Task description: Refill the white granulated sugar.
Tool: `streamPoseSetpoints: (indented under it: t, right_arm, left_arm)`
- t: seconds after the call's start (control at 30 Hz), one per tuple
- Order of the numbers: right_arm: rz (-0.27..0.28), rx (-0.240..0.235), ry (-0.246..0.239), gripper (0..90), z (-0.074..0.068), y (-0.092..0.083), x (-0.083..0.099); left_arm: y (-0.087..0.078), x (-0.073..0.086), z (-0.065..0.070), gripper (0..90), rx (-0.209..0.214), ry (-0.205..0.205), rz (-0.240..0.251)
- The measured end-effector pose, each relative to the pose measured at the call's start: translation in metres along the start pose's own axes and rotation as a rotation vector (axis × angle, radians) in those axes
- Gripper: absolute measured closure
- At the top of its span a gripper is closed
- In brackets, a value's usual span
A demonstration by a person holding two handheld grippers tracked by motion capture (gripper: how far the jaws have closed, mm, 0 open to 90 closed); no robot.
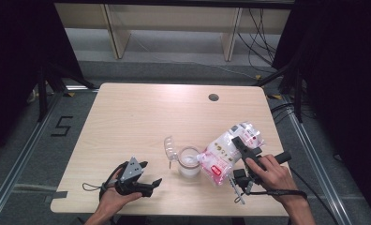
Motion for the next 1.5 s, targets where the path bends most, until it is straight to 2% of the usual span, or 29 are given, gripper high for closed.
streamPoseSetpoints:
  t: [0.17, 0.3, 0.5, 0.6, 0.63, 0.77, 0.9, 0.97, 1.03, 1.23, 1.27, 1.33, 1.43, 1.5]
  right_arm:
    - [0.001, 0.003, -0.007, 64.9, 0.0006, -0.0002, -0.0003]
    - [-0.017, -0.004, 0.019, 64.9, -0.0011, -0.0017, 0.0006]
    - [-0.02, 0.0, 0.007, 65.0, 0.0, -0.0024, 0.0]
    - [-0.001, 0.027, -0.031, 65.0, 0.0049, -0.0022, -0.0014]
    - [-0.011, 0.015, -0.016, 65.0, 0.0034, -0.0026, -0.0008]
    - [0.001, 0.027, -0.023, 65.0, 0.0044, -0.0021, -0.0016]
    - [0.0, 0.026, -0.025, 65.0, 0.0044, -0.0023, -0.0015]
    - [-0.012, 0.011, 0.002, 65.1, 0.002, -0.003, -0.0007]
    - [-0.014, 0.01, 0.007, 65.1, 0.0023, -0.0033, -0.0004]
    - [-0.009, 0.02, -0.011, 65.1, 0.0033, -0.0029, -0.0008]
    - [-0.019, 0.013, 0.01, 65.1, 0.0021, -0.0037, 0.0]
    - [-0.022, 0.024, 0.002, 65.1, 0.0039, -0.0044, 0.0005]
    - [-0.031, 0.019, 0.019, 65.2, 0.0031, -0.0051, 0.0016]
    - [-0.036, 0.02, 0.008, 65.2, 0.0037, -0.0053, 0.002]
  left_arm:
    - [0.0007, -0.0001, 0.0006, 17.7, -0.002, -0.004, 0.004]
    - [0.0004, 0.0002, 0.0, 17.7, 0.0, 0.001, -0.003]
    - [0.0005, 0.0002, 0.0002, 17.7, 0.001, -0.005, -0.002]
    - [0.0005, 0.0005, 0.0009, 17.7, -0.002, -0.017, -0.002]
    - [0.0009, 0.0003, 0.0015, 17.7, 0.0, -0.022, 0.005]
    - [0.0006, 0.0002, 0.0012, 17.7, -0.001, -0.02, 0.005]
    - [-0.0001, -0.0001, -0.0001, 17.7, 0.0, 0.0, 0.0]
    - [0.0, 0.0, -0.0001, 17.7, 0.0, 0.0, -0.001]
    - [-0.0001, -0.0001, -0.0002, 17.7, 0.0, 0.001, 0.0]
    - [-0.0002, -0.0001, -0.0002, 17.7, 0.0, 0.0, 0.0]
    - [-0.0002, -0.0001, -0.0002, 17.7, 0.0, 0.001, 0.0]
    - [-0.0002, -0.0001, -0.0002, 17.7, 0.0, 0.001, 0.0]
    - [-0.0001, -0.0001, -0.0002, 17.7, -0.001, 0.001, -0.001]
    - [-0.0001, 0.0, -0.0001, 17.7, 0.0, 0.001, 0.0]
Point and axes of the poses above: each handheld gripper's, and its own axes: y roughly forward along the jaws, x roughly out of its underside, z roughly to its right, the point moved 3 cm from there along y, roughly forward along the jaws, and after that the axes turned 6 degrees about -z, right-handed, at the moved point
